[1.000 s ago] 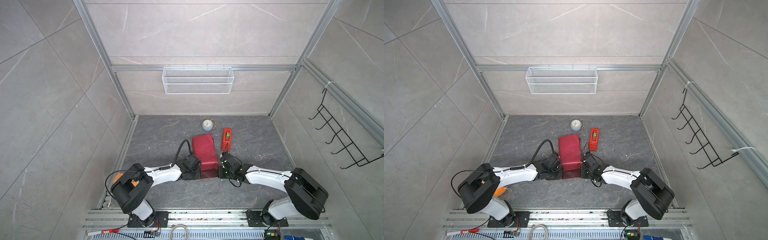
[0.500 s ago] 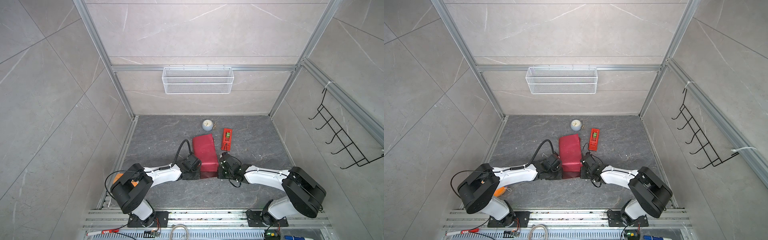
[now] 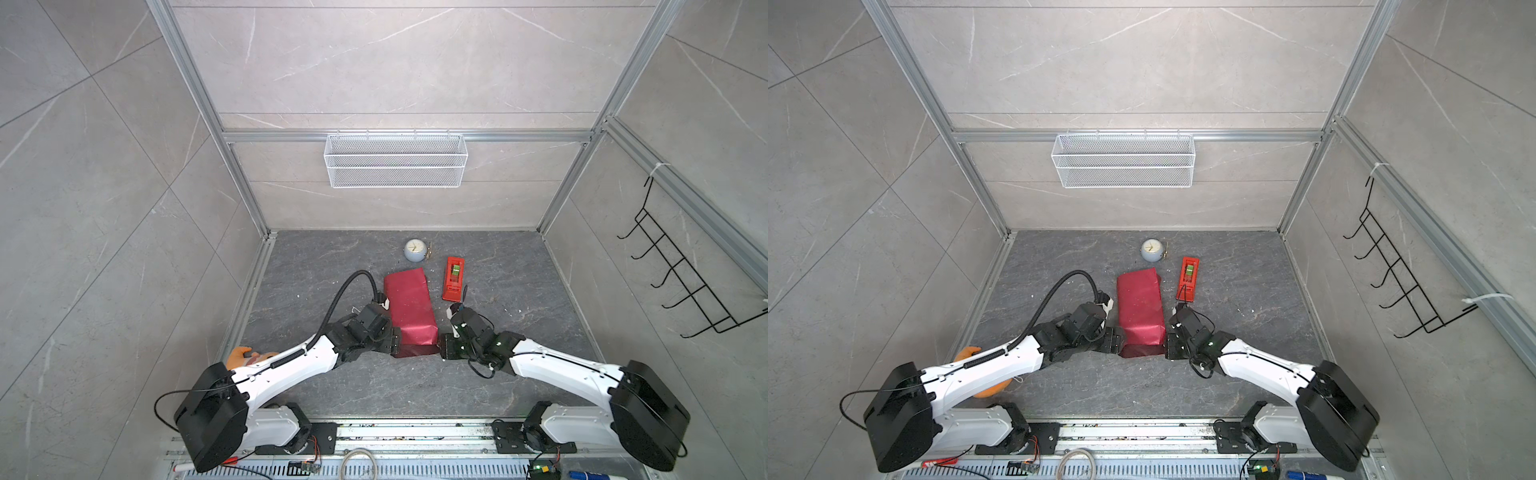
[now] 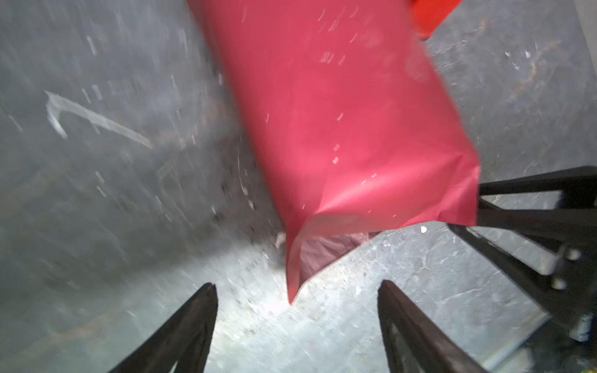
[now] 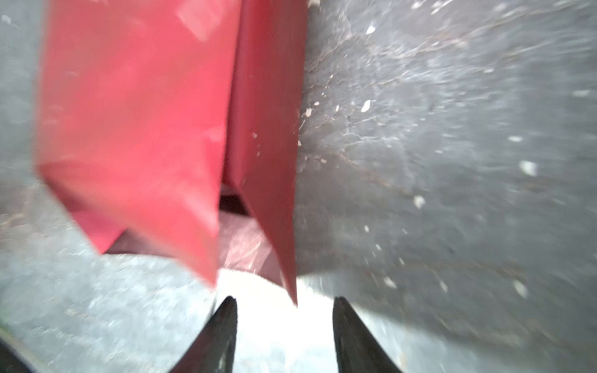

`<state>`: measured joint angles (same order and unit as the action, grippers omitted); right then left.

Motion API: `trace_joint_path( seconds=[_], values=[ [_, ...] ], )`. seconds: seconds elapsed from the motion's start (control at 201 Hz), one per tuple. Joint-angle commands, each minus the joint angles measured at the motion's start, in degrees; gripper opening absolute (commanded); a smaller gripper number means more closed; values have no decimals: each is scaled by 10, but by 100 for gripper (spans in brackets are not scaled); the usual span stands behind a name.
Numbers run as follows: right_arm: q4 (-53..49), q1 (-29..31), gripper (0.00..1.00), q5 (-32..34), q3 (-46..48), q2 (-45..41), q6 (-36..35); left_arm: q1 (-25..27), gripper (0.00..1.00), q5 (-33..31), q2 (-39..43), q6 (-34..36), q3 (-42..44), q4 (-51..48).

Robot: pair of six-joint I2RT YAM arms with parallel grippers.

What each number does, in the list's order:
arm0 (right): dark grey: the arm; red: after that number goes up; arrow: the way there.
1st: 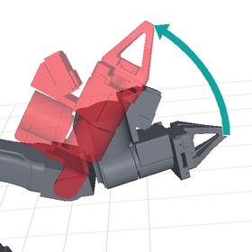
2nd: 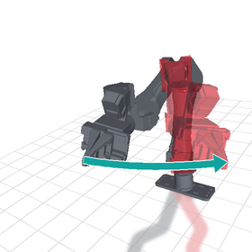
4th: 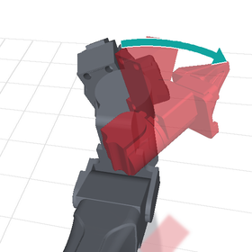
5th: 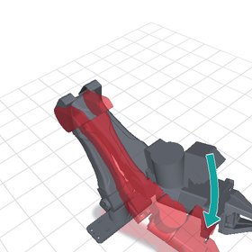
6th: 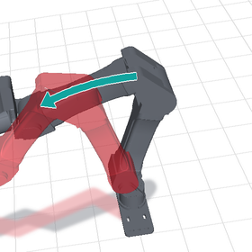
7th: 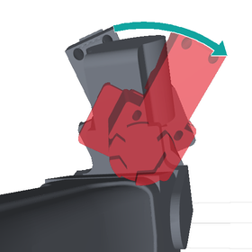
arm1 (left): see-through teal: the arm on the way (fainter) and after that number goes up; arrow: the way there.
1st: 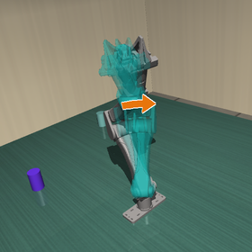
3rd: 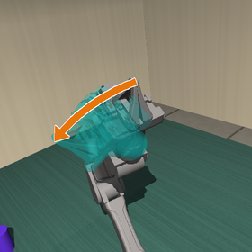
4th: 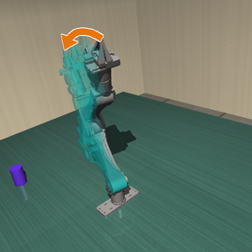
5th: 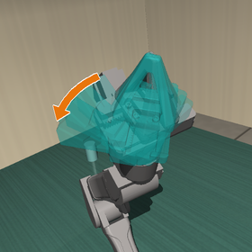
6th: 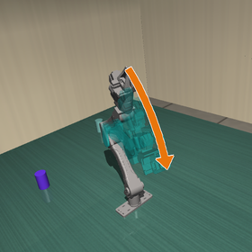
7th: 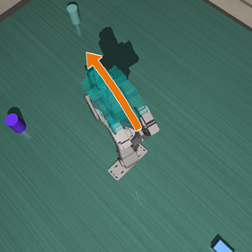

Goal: Wrap the gift box in paper

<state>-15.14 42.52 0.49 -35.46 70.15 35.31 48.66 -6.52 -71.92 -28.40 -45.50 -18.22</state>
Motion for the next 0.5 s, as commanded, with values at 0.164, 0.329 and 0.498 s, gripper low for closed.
trace_joint_path(
  seconds=[0.164,0.329,0.498],
  values=[
    [-94,-75,59,-29,-32,-59,-80,2,87,23,-30,388,-48,120],
    [-86,-137,60,-79,-39,-43,-106,1,87,64,-86,543,-77,122],
    [-72,-151,60,-85,-32,-35,-106,1,86,78,-153,624,-106,128]
  ],
)
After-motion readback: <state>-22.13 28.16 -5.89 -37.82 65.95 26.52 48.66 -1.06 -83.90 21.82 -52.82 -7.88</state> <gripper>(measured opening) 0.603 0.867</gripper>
